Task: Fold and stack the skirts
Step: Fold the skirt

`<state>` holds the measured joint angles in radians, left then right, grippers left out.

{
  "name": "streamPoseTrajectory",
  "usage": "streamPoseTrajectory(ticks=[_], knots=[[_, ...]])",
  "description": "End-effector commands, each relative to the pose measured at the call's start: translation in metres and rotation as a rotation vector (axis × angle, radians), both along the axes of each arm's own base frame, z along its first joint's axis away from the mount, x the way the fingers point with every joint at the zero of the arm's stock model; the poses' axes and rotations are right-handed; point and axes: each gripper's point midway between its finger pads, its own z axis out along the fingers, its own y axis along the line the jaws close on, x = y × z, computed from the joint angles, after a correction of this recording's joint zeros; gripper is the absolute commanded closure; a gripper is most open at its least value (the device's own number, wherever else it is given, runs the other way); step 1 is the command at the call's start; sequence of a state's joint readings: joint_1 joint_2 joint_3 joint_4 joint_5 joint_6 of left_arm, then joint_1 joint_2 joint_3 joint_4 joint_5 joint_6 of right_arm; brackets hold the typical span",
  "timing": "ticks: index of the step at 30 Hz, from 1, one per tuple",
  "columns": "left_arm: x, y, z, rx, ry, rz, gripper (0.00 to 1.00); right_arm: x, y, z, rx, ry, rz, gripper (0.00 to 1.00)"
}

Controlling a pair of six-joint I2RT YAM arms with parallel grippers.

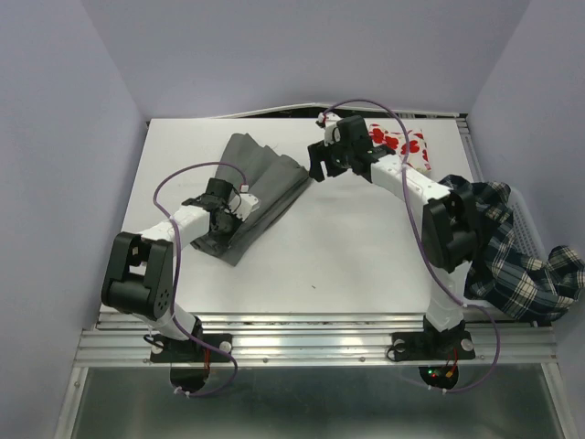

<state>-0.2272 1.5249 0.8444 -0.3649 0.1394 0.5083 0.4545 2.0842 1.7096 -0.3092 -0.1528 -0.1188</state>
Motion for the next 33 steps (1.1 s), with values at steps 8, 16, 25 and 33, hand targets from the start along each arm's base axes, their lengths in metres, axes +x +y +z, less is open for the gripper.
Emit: streamPoseTrajectory(ticks=[8, 16, 25, 33], knots=[[0.024, -0.043, 0.04, -0.055, -0.112, 0.023, 0.24, -0.151, 0.051, -0.027, 0.561, 0.686, -0.061, 0.28], [0.042, -0.049, 0.19, -0.3, -0.635, 0.079, 0.01, -0.155, 0.063, -0.046, 0.641, 0.691, -0.061, 0.3], [0.009, -0.049, 0.131, -0.166, -0.317, -0.127, 0.7, -0.178, 0.119, -0.052, 0.718, 0.778, -0.13, 0.33], [-0.008, -0.039, 0.059, -0.078, -0.133, -0.115, 0.63, -0.2, 0.161, -0.088, 0.805, 0.897, -0.249, 0.39]])
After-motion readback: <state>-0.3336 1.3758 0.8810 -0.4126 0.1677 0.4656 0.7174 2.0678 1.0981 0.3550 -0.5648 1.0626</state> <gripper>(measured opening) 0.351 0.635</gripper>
